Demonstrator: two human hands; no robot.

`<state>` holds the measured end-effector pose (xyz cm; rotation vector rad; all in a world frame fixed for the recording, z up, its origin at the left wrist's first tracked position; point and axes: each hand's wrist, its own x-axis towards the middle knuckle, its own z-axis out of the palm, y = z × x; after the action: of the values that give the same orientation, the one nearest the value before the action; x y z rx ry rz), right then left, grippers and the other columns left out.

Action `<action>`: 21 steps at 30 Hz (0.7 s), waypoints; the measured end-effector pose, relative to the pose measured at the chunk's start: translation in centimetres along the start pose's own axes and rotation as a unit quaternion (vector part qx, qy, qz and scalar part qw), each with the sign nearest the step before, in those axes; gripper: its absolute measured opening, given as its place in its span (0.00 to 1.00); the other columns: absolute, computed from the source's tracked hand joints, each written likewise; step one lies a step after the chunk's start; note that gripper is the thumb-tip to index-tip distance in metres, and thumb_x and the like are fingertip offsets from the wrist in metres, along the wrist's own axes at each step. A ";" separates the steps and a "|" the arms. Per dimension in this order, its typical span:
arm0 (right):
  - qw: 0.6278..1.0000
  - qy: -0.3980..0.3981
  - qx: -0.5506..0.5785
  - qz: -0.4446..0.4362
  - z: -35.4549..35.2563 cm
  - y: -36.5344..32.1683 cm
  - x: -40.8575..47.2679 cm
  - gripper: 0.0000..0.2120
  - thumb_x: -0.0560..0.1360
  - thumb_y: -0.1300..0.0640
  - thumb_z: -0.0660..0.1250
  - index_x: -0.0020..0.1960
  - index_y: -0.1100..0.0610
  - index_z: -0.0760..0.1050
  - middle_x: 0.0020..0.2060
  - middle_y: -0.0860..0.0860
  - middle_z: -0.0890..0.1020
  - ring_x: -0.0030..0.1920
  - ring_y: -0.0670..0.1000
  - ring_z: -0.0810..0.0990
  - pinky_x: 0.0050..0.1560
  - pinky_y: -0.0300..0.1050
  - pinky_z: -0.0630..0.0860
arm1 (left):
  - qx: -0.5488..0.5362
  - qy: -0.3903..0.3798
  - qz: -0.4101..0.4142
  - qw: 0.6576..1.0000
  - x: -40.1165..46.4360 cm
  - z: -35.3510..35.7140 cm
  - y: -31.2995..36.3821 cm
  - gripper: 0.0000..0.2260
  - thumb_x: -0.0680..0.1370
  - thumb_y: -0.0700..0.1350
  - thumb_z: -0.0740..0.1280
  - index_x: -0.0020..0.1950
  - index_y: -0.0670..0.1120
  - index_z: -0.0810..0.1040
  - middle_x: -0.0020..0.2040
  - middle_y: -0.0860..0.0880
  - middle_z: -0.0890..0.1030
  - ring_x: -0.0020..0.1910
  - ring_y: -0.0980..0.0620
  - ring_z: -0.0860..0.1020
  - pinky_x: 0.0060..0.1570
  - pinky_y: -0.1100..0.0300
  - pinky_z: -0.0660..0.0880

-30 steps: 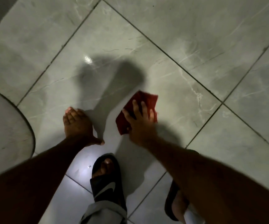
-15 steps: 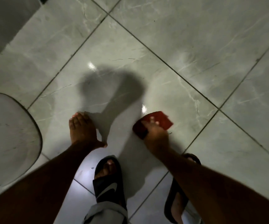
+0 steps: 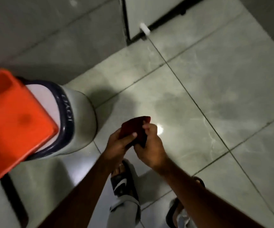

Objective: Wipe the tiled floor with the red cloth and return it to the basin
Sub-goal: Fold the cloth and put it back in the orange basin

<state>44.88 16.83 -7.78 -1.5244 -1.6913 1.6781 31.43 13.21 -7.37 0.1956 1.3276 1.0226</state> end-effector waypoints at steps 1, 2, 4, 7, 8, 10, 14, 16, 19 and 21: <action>0.999 -0.033 0.023 -0.015 0.4 -2.1 -0.2 0.24 0.70 0.65 0.70 0.61 0.51 0.66 0.62 0.53 0.75 0.59 0.52 0.79 0.54 0.38 0.79 | -0.007 0.022 0.018 1.000 -1.3 -1.2 1.3 0.15 0.74 0.39 0.68 0.60 0.42 0.78 0.55 0.40 0.84 0.54 0.43 0.82 0.52 0.54 0.80; 0.998 -0.048 0.040 -0.021 0.8 -4.2 -0.2 0.21 0.68 0.66 0.70 0.56 0.49 0.70 0.64 0.52 0.71 0.61 0.53 0.76 0.55 0.41 0.79 | -0.015 0.039 0.033 0.999 -2.4 -2.7 2.7 0.13 0.74 0.36 0.66 0.58 0.43 0.80 0.50 0.42 0.85 0.49 0.44 0.83 0.46 0.56 0.80; 0.995 -0.048 0.078 0.027 1.5 -8.4 0.5 0.17 0.66 0.64 0.68 0.46 0.44 0.77 0.68 0.51 0.64 0.63 0.53 0.73 0.48 0.37 0.78 | -0.035 0.057 0.052 0.996 -4.6 -5.7 5.2 0.11 0.73 0.35 0.65 0.55 0.41 0.80 0.44 0.42 0.84 0.43 0.44 0.81 0.40 0.55 0.78; 0.977 -0.116 0.151 0.094 3.4 -14.1 2.6 0.13 0.63 0.60 0.66 0.44 0.49 0.81 0.53 0.53 0.77 0.52 0.49 0.76 0.41 0.33 0.70 | -0.066 0.087 0.059 0.992 -7.9 -10.5 9.0 0.13 0.65 0.40 0.70 0.48 0.38 0.79 0.41 0.38 0.77 0.41 0.39 0.74 0.41 0.47 0.69; 0.961 -0.171 0.179 0.119 4.3 -15.6 3.2 0.13 0.62 0.58 0.66 0.45 0.50 0.81 0.45 0.51 0.79 0.47 0.46 0.77 0.44 0.38 0.69 | -0.078 0.096 0.060 0.991 -8.8 -12.1 9.9 0.12 0.64 0.40 0.70 0.46 0.39 0.79 0.39 0.39 0.76 0.40 0.40 0.73 0.40 0.48 0.69; 0.920 -0.275 0.225 0.167 6.6 -18.1 4.1 0.12 0.65 0.57 0.65 0.47 0.51 0.81 0.39 0.48 0.80 0.44 0.46 0.78 0.48 0.49 0.70 | -0.095 0.106 0.059 0.988 -10.4 -14.7 11.5 0.13 0.66 0.39 0.67 0.49 0.37 0.78 0.41 0.38 0.76 0.41 0.39 0.74 0.39 0.51 0.70; 0.918 -0.305 0.194 0.161 13.6 -21.2 5.5 0.14 0.64 0.58 0.68 0.49 0.51 0.82 0.35 0.47 0.82 0.38 0.47 0.81 0.39 0.45 0.76 | -0.124 0.160 0.072 0.977 -12.1 -20.1 13.9 0.15 0.73 0.38 0.64 0.59 0.41 0.78 0.50 0.40 0.84 0.48 0.37 0.81 0.44 0.44 0.77; 0.933 -0.274 0.171 0.157 17.9 -22.1 6.1 0.17 0.62 0.58 0.69 0.50 0.51 0.83 0.37 0.48 0.84 0.38 0.47 0.81 0.37 0.42 0.76 | -0.148 0.250 0.072 0.954 -12.1 -22.5 14.2 0.15 0.75 0.37 0.63 0.62 0.43 0.76 0.56 0.38 0.82 0.52 0.38 0.81 0.44 0.42 0.78; 0.949 -0.247 0.117 0.155 23.3 -22.0 6.9 0.16 0.62 0.57 0.73 0.50 0.51 0.82 0.45 0.53 0.84 0.46 0.52 0.81 0.45 0.45 0.76 | -0.171 0.351 0.080 0.917 -11.3 -25.0 13.6 0.12 0.75 0.36 0.65 0.58 0.44 0.78 0.53 0.39 0.82 0.47 0.41 0.81 0.43 0.46 0.80; 0.955 -0.244 0.079 0.150 26.2 -21.4 7.4 0.14 0.64 0.56 0.74 0.49 0.50 0.81 0.44 0.51 0.83 0.46 0.52 0.80 0.43 0.42 0.74 | -0.170 0.366 0.089 0.911 -10.4 -26.4 13.0 0.12 0.75 0.34 0.64 0.57 0.43 0.78 0.51 0.40 0.83 0.46 0.43 0.82 0.48 0.48 0.79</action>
<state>11.35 14.45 0.38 -1.4258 -1.5364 2.4492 3.33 2.34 0.62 -0.3784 1.7850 1.5519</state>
